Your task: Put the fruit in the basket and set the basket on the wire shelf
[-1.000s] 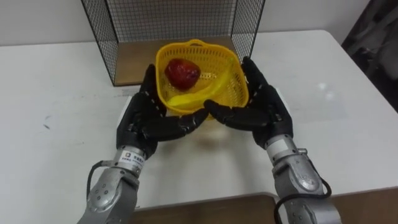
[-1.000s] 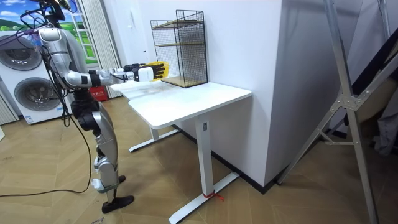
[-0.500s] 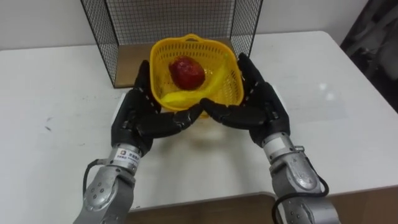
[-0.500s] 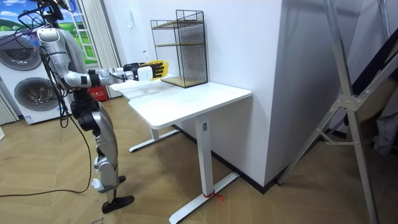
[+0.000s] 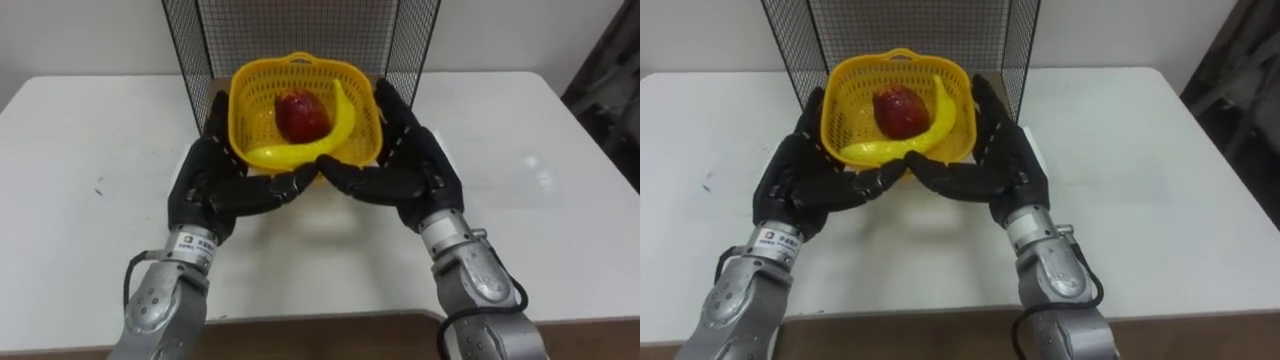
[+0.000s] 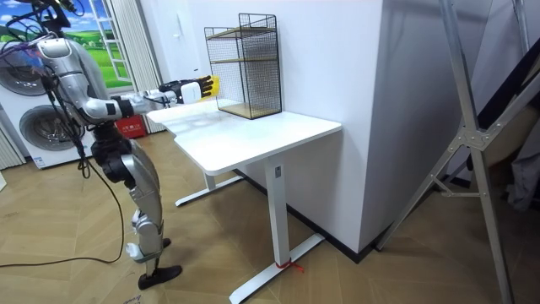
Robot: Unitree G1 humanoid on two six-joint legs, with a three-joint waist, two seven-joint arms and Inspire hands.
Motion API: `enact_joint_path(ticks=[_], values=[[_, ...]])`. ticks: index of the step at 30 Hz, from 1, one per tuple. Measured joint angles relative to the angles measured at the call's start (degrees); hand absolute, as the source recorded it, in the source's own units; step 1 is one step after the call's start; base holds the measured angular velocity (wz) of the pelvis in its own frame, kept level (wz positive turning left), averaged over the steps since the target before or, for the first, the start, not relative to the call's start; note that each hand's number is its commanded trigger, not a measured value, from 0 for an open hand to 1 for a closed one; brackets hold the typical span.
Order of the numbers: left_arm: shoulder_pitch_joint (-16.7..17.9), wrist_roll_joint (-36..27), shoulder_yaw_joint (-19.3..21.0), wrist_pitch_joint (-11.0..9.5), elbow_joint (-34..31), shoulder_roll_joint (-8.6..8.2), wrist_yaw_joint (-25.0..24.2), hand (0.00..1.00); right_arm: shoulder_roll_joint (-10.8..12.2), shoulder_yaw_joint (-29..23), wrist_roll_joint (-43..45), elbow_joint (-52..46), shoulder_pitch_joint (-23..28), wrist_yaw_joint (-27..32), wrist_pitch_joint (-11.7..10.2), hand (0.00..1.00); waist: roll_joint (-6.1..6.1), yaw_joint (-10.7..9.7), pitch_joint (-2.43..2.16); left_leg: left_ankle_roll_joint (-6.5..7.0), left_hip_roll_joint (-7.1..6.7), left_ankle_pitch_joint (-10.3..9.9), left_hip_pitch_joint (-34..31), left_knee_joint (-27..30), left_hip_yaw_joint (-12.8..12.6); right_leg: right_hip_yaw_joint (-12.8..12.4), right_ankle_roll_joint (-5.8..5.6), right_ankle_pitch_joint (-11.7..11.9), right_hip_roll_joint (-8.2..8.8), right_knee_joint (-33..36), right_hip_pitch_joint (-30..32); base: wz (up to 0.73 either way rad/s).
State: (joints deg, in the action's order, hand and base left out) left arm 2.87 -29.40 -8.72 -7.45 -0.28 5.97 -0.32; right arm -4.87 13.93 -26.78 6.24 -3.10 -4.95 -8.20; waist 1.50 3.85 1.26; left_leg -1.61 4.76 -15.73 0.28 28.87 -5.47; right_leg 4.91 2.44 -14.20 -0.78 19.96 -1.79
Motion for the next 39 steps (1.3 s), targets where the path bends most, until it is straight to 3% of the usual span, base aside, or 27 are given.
enact_joint_path(ticks=[2,3,4,5,6,7,8,9,10,11,13,15,22,24,25,27,29,30,33,36,37,38,39], values=[[0.0,0.0,0.5,-0.2,0.0,0.11,0.0,0.0,-0.1,0.5,0.2,0.0,0.0,-0.2,0.0,0.0,-0.38,0.1,0.21,-0.22,1.71,0.5,-3.8,7.4,0.1,-0.5,1.69,-1.2,-0.79,1.6,-0.2,0.0],[0.0,0.3,0.6,-0.2,0.0,0.19,0.0,0.0,-0.1,0.5,0.3,0.0,-0.1,-0.2,0.0,0.0,-0.27,0.4,0.33,-0.11,1.87,1.2,-5.3,9.7,0.4,-0.9,2.04,-1.4,-0.93,2.2,-0.1,0.04],[0.0,0.4,0.6,-0.2,0.3,0.28,0.0,0.0,-0.1,0.5,0.4,0.4,0.0,-0.3,0.0,0.0,0.03,0.4,0.43,0.04,1.07,1.2,-7.6,10.7,1.6,-1.5,2.49,-1.5,-1.01,2.4,0.0,0.15],[-0.1,0.3,0.6,-0.3,0.3,-0.16,0.0,0.0,-0.3,0.3,0.3,0.3,-0.1,-0.3,-0.1,0.0,0.04,0.1,0.4,-0.01,-0.67,1.2,-11.0,7.7,2.6,-1.7,2.64,-1.5,-1.0,2.6,0.8,0.12],[-0.1,0.3,0.5,-0.3,0.3,-0.36,0.0,0.0,-0.4,0.1,0.1,0.3,-0.1,-0.3,-0.1,0.0,0.08,0.0,0.42,-0.01,-1.28,1.4,-12.4,5.6,2.6,-2.0,2.66,-1.6,-0.99,2.8,1.2,-0.1],[-0.1,0.4,0.6,-0.3,0.3,-0.6,0.0,0.0,-0.4,0.1,0.0,0.3,-0.1,-0.3,-0.1,0.0,-0.2,0.4,0.25,-0.2,-1.95,2.8,-14.8,0.4,2.5,-2.6,2.68,-1.7,-1.1,3.3,2.0,-0.4],[-0.1,0.4,0.5,-0.3,0.3,-0.85,0.0,0.0,-0.4,0.2,-0.1,0.5,-0.1,-0.3,-0.1,0.0,-0.41,1.2,0.12,0.43,-2.56,6.0,-15.8,-5.0,2.7,-2.6,2.69,-2.3,-1.15,4.0,2.3,-0.49],[0.0,0.3,0.5,-0.3,0.3,-0.85,0.0,0.0,-0.3,0.3,-0.2,0.6,0.0,-0.3,0.1,0.0,-0.35,1.3,0.09,0.66,-2.56,7.8,-15.7,-6.0,2.9,-2.8,2.49,-2.5,-1.27,4.3,2.4,-0.33],[0.0,0.3,0.5,-0.3,0.3,-0.27,0.0,0.0,-0.2,0.4,-0.1,0.7,0.0,-0.3,0.2,0.0,0.28,0.8,-0.51,1.15,-2.95,10.1,-15.4,-6.3,3.3,-2.6,1.68,-3.5,-1.26,4.9,2.2,0.0],[0.0,0.3,0.4,-0.3,0.3,0.04,0.0,0.0,-0.2,0.3,-0.1,0.5,0.0,-0.3,0.2,0.0,0.98,-0.4,-0.75,1.66,-3.74,11.0,-14.9,-6.3,3.8,-2.0,1.35,-4.2,-0.75,4.9,1.4,0.17],[0.0,0.3,-0.3,-0.3,0.3,-0.07,0.0,0.0,-0.5,0.0,-0.1,0.4,0.0,-0.3,0.2,0.0,1.13,-0.6,-0.83,2.75,-4.74,12.1,-13.8,-5.4,3.9,-2.1,0.81,-5.3,-0.08,4.8,-0.2,0.08],[-0.1,0.3,-0.7,-0.3,0.2,-0.34,0.0,0.0,-0.6,-0.2,-0.1,-0.1,0.0,-0.3,0.2,0.0,1.49,-0.6,-1.03,3.65,-5.78,11.3,-13.4,-4.9,3.4,-1.7,0.09,-6.3,1.32,4.8,-0.8,0.02],[-0.1,0.3,-0.7,-1.4,0.2,-0.83,0.0,0.0,-1.6,0.1,-0.3,-1.3,0.0,-0.3,-0.3,0.0,2.1,-0.3,-0.58,5.52,-8.77,5.3,-13.8,0.0,2.6,0.0,-1.73,-10.3,4.59,5.3,-3.4,0.12],[-0.1,0.2,-0.8,-1.6,0.2,-0.79,0.0,0.0,-1.7,0.1,-0.2,-1.3,0.0,-0.2,-0.4,0.0,2.46,-0.2,-0.45,6.21,-9.65,3.3,-14.1,1.6,2.4,0.2,-2.78,-11.5,5.65,8.1,-3.1,0.02],[-0.1,0.2,-0.8,-1.6,0.2,-0.86,0.0,0.0,-1.9,0.1,-0.1,-1.4,0.0,-0.2,-0.4,0.0,2.32,-0.2,-0.28,6.68,-10.08,2.3,-13.9,2.5,2.3,1.0,-3.18,-11.6,6.36,12.9,-1.8,0.08],[-0.1,0.2,-1.1,-1.6,0.2,-0.65,0.0,0.0,-1.9,0.0,0.3,-1.4,0.0,-0.1,-0.5,0.0,2.57,-0.7,-0.12,7.84,-11.49,1.0,-12.2,2.5,2.2,1.6,-5.09,-8.9,8.89,24.8,2.5,0.14],[-0.1,0.2,-1.5,-1.6,0.2,-0.74,0.0,0.0,-1.9,-0.1,0.5,-1.4,0.0,0.1,-0.5,0.0,2.44,-0.8,0.02,8.43,-11.9,0.6,-10.0,1.3,2.6,1.5,-5.25,-4.8,9.49,29.9,4.1,0.14],[-0.1,0.2,-1.7,-1.7,0.2,-0.58,0.0,0.0,-1.9,-0.2,0.8,-1.3,0.0,0.1,-0.8,0.0,1.94,-1.3,0.36,8.66,-11.86,0.5,-8.4,0.0,3.8,1.6,-5.58,-3.4,9.06,31.0,4.6,0.13],[-0.1,0.2,-1.7,-2.0,0.2,-0.44,0.0,0.0,-1.7,-0.5,0.1,-1.0,-0.1,0.0,-1.0,0.0,1.19,-1.8,0.62,8.91,-11.11,0.7,-6.9,-2.5,4.8,1.9,-4.71,-7.1,7.39,25.9,8.1,0.11],[-0.9,0.2,-1.7,-1.9,0.4,-0.52,0.0,0.0,-1.8,-0.5,0.3,-0.6,-0.5,0.0,-1.0,0.0,1.05,-2.0,0.87,8.95,-11.25,0.6,-6.7,-2.7,5.2,1.5,-4.35,-7.1,6.57,15.3,11.0,0.12],[-1.6,0.2,-1.7,-1.9,0.9,-0.52,0.0,0.0,-2.0,-0.6,0.2,0.0,-1.2,0.2,-0.9,0.0,0.95,-2.1,1.17,8.91,-11.4,0.6,-6.8,-2.6,5.6,1.6,-3.51,-3.0,5.98,11.0,12.1,0.24],[-2.1,0.2,-2.2,-1.6,2.3,-0.94,0.0,0.0,-2.2,-0.6,0.0,0.6,-1.3,0.5,-0.5,0.0,0.48,-2.3,1.01,8.65,-11.25,0.8,-6.5,-2.9,6.1,1.8,-2.69,-0.5,5.86,10.1,11.8,0.12],[-2.1,0.2,-2.4,-1.6,2.6,-0.96,0.0,0.0,-2.4,-0.5,-0.1,1.0,-1.5,0.6,-0.4,0.0,0.44,-1.9,0.99,8.42,-11.06,0.9,-6.1,-3.6,6.0,1.9,-2.43,-0.2,5.68,9.5,11.3,0.0]])
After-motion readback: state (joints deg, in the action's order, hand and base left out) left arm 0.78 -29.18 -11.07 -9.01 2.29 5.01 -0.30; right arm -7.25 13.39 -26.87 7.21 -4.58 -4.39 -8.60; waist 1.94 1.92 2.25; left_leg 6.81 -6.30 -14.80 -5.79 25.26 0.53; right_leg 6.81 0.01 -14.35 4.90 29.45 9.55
